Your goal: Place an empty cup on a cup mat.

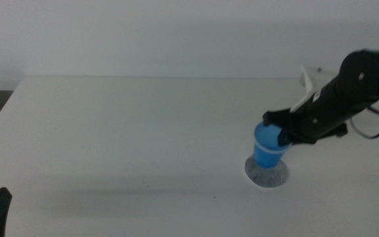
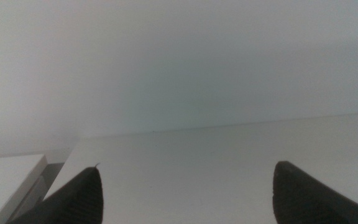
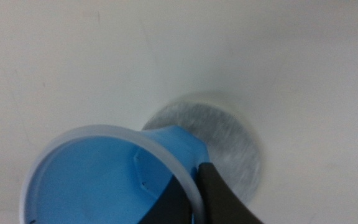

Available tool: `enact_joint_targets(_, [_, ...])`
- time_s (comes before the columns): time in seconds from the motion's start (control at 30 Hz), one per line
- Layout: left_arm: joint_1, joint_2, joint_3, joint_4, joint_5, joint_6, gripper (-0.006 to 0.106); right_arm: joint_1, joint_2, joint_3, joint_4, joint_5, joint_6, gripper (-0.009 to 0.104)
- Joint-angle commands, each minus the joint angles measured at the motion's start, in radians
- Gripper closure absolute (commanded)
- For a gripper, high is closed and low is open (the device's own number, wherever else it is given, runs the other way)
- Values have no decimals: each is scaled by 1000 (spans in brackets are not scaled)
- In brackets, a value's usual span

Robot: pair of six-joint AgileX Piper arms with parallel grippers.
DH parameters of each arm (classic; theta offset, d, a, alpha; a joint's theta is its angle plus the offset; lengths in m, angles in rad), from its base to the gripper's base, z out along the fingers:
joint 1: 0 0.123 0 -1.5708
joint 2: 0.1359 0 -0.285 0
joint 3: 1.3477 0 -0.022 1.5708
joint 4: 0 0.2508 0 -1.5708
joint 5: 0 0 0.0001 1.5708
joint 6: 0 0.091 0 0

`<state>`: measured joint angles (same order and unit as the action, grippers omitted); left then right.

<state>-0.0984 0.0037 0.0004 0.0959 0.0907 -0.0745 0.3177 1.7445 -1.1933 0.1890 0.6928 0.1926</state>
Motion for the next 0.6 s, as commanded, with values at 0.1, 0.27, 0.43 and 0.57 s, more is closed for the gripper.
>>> enact_joint_targets(0.1, [-3, -4, 0, -7, -5, -3, 7, 11, 19, 36, -1, -54, 26, 98])
enact_joint_targets(0.27, [-3, -4, 0, -7, -5, -3, 7, 11, 36, 36, -18, -63, 26, 98])
enact_joint_targets(0.43, [-3, -4, 0, -7, -5, -3, 7, 11, 36, 36, -27, -11, 17, 81])
enact_joint_targets(0.57, [-3, -4, 0, -7, -5, -3, 7, 11, 36, 36, -25, 6, -8, 42])
